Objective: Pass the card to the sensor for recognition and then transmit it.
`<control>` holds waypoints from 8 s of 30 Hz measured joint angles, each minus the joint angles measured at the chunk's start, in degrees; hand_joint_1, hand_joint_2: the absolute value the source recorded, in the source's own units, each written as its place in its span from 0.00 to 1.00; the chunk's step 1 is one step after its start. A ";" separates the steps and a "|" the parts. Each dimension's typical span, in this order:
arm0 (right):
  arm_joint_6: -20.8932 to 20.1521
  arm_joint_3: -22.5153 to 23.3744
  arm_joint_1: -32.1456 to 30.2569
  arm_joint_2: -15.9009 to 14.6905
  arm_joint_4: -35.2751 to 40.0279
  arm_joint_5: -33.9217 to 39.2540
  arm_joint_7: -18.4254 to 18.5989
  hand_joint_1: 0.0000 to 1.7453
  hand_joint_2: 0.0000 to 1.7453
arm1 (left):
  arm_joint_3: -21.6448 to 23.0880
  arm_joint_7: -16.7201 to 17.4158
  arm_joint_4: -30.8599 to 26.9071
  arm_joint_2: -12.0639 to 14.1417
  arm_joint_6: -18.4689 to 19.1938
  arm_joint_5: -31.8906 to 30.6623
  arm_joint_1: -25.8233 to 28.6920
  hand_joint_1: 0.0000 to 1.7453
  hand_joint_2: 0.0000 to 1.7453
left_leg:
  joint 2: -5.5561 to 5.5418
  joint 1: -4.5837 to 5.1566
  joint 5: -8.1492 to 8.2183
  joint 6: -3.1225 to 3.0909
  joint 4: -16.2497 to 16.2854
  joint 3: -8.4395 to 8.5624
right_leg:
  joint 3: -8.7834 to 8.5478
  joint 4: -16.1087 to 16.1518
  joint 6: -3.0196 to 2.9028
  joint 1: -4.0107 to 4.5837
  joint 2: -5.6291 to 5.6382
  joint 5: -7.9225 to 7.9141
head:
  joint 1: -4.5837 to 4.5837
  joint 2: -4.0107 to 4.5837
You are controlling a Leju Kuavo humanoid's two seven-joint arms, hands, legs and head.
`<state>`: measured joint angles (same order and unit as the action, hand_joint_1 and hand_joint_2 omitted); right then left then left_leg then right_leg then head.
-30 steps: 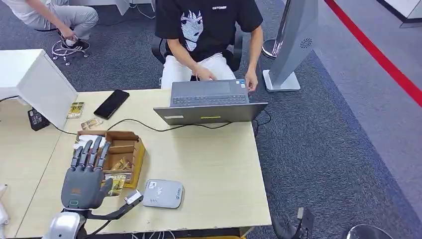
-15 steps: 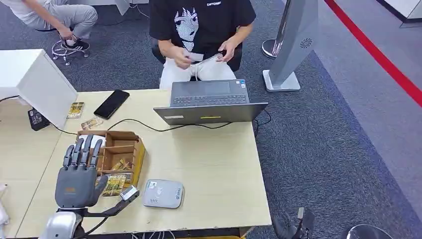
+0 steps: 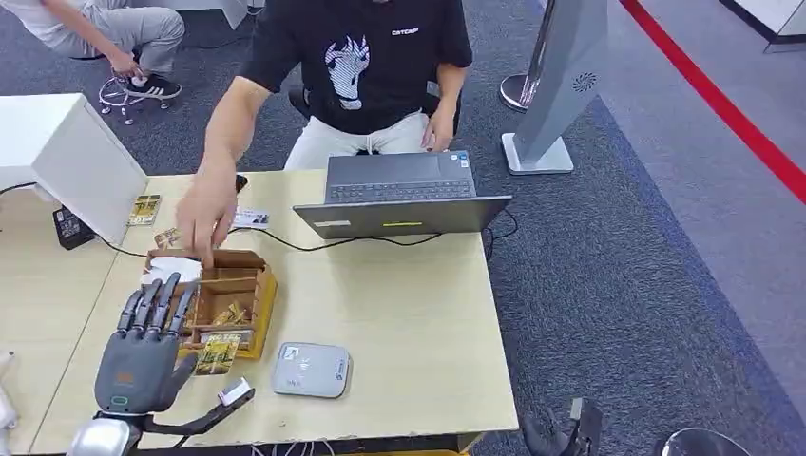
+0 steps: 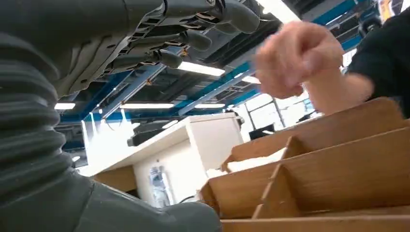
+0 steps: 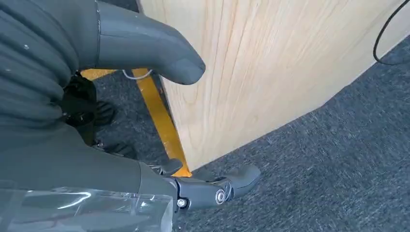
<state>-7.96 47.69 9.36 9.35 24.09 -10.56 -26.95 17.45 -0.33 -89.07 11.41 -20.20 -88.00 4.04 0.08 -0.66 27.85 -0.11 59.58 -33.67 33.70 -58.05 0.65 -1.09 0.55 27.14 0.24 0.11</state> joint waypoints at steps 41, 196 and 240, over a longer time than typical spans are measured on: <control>-0.07 0.96 -0.12 0.63 0.70 -0.09 0.31 0.00 1.00 | -8.14 -1.79 -0.57 0.55 0.22 0.00 0.66 0.00 1.00 | -0.01 0.00 -0.01 0.00 0.00 0.01 | -0.02 -0.01 0.00 0.00 -0.01 0.00 | 0.00 0.00; -0.11 -2.01 1.20 2.19 0.57 -1.03 1.38 0.00 1.00 | -9.42 -6.28 6.73 0.02 5.62 0.02 -16.16 1.00 1.00 | -0.27 -0.02 -0.19 0.02 0.02 -0.10 | -0.01 -0.02 -0.05 0.02 -0.29 -0.06 | -0.02 0.00; -0.44 -1.97 0.64 2.16 0.13 0.09 0.48 0.00 1.00 | -9.47 -7.26 5.86 2.23 8.70 1.66 -9.34 0.00 1.00 | -0.26 -0.02 -0.19 0.02 0.00 -0.11 | 0.01 -0.02 -0.05 0.02 -0.29 -0.04 | 0.00 0.00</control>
<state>-8.39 45.72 10.00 11.52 24.22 -10.47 -26.47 7.98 -7.58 -83.21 13.64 -11.50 -86.33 -5.30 -0.18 -0.68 27.66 -0.09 59.58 -33.79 33.71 -58.07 0.60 -1.07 0.25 27.10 0.24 0.11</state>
